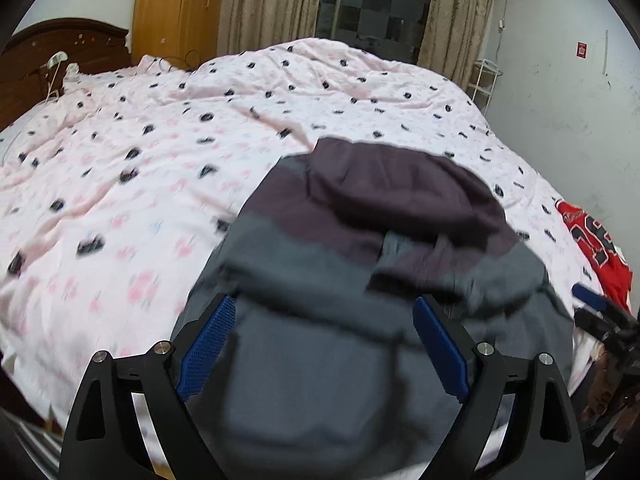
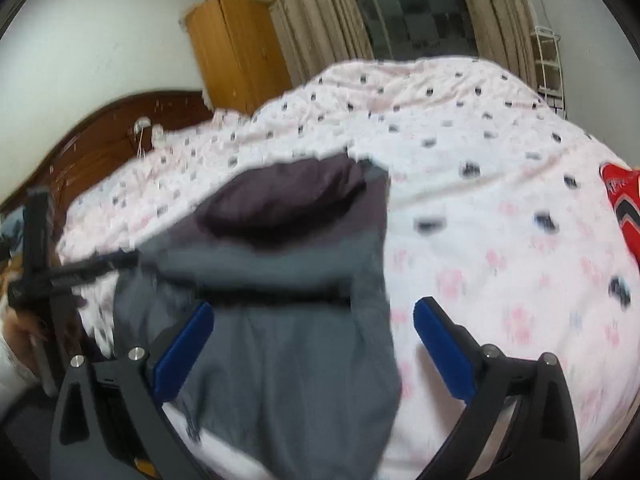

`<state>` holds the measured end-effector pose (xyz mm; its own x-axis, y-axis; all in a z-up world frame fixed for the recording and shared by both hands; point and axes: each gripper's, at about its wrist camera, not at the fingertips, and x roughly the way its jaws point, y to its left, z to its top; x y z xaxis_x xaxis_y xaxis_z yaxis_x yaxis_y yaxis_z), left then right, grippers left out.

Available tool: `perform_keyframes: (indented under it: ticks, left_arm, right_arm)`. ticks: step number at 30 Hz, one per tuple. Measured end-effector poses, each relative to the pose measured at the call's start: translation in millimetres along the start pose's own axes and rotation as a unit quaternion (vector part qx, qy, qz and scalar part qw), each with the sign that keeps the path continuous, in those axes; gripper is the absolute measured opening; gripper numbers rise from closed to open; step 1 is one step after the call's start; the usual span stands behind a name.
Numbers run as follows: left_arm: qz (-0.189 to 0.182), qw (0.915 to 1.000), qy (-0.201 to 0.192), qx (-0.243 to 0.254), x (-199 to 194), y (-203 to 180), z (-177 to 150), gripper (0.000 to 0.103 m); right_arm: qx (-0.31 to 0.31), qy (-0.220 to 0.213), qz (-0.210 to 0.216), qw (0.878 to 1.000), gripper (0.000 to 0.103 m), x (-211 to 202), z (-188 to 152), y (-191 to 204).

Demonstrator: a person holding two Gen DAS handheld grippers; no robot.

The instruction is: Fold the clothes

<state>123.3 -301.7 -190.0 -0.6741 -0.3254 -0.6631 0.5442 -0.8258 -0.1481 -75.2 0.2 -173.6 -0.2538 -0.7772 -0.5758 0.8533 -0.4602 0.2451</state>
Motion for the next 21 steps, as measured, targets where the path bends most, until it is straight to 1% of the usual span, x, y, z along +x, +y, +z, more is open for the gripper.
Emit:
perform_keyframes:
  ticks: [5,6,8,10,13,15,16,17,19,21]
  left_arm:
    - [-0.01,0.9996,0.02,-0.017,-7,14,-18,0.088]
    - [-0.014,0.9995,0.022,-0.018,-8,17,-20,0.088]
    - [-0.019,0.9991,0.031,-0.023,-7,26,-25,0.088]
    - [-0.031,0.9974,0.048,-0.042,-4,40,-29,0.088]
    - [-0.058,0.9901,0.081,-0.099,1,64,-35,0.088]
    - [-0.093,0.9799,0.107,-0.14,7,77,-39,0.088]
    - [-0.102,0.9753,0.123,-0.153,10,82,-40,0.088]
    - [-0.098,0.9741,0.136,-0.152,13,83,-41,0.088]
    - [-0.086,0.9745,0.157,-0.135,18,83,-42,0.088]
    - [-0.101,0.9711,0.179,-0.121,26,82,-41,0.088]
  right_arm:
    - [0.016,0.055,0.023,0.998,0.102,4,-31,-7]
    - [0.014,0.053,0.02,0.998,0.102,3,-36,-8]
    - [-0.01,0.057,0.016,0.998,0.102,2,-42,-5]
    - [-0.021,0.062,0.012,0.998,0.102,1,-46,-3]
    - [-0.015,0.079,0.02,0.997,0.102,2,-55,-5]
    - [-0.011,0.092,0.026,0.995,0.103,4,-60,-6]
    - [-0.018,0.09,0.024,0.995,0.103,4,-63,-4]
    - [-0.026,0.091,0.021,0.995,0.103,4,-63,-2]
    - [-0.042,0.092,0.015,0.995,0.103,5,-65,1]
    - [-0.036,0.09,0.015,0.995,0.103,5,-66,0]
